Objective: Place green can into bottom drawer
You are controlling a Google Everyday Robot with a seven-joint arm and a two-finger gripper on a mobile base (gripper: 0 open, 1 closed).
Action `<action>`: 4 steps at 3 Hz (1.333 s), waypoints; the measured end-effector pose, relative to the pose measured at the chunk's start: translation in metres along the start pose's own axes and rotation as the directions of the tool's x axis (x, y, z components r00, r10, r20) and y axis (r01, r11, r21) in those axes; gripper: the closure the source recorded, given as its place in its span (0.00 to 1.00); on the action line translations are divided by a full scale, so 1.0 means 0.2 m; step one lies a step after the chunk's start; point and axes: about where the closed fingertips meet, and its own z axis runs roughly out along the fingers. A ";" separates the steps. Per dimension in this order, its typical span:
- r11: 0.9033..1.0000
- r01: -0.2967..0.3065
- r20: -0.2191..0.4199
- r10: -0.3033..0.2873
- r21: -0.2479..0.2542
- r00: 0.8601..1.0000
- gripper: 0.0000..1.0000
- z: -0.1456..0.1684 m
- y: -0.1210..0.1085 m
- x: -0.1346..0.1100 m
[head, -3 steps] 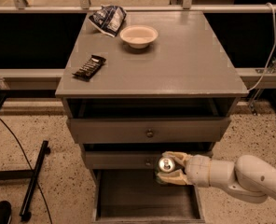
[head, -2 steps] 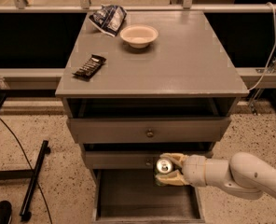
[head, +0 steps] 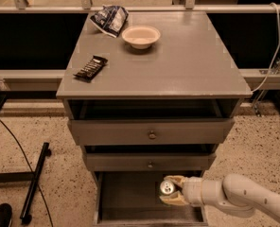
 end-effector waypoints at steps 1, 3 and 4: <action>1.000 -0.024 0.007 0.024 0.010 1.000 1.00 0.10 0.05 0.26; 0.997 -0.051 0.079 0.046 0.060 0.996 0.85 0.26 -0.01 0.64; 0.995 -0.054 0.102 0.045 0.081 0.994 0.62 0.35 -0.07 0.76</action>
Offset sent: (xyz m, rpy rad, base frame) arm -0.0001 -0.0349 -0.1563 0.0941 -0.0173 -0.0948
